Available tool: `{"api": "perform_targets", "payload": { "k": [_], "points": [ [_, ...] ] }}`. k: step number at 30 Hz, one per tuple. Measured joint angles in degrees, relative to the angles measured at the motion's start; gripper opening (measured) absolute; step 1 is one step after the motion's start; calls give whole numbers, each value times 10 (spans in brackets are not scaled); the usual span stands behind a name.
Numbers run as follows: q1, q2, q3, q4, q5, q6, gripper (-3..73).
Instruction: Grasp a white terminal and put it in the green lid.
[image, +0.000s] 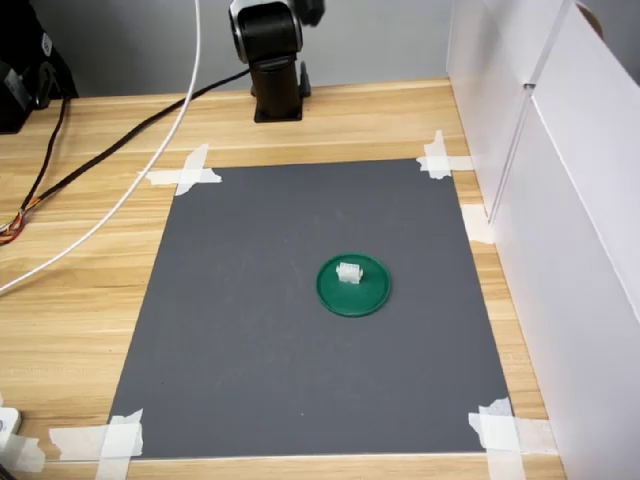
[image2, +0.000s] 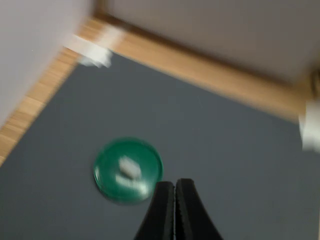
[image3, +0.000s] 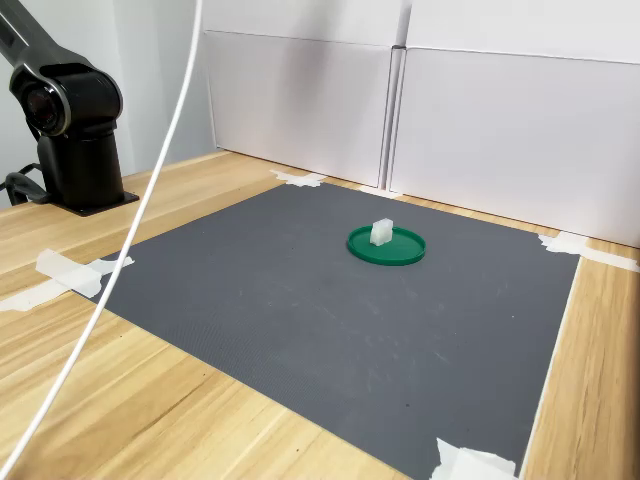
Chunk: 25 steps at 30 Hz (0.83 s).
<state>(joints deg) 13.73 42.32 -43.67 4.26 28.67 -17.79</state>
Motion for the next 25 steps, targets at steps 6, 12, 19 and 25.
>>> {"api": "perform_targets", "payload": {
  "k": [6,12,19,25],
  "points": [
    [-96,-120,157,0,-16,114,-19],
    [-138,-254,262,-1,-12,133,-19],
    [-146,-375,328,-1,-12,133,-19],
    [-146,-406,356,-8,-14,133,-19]
  ]
}}
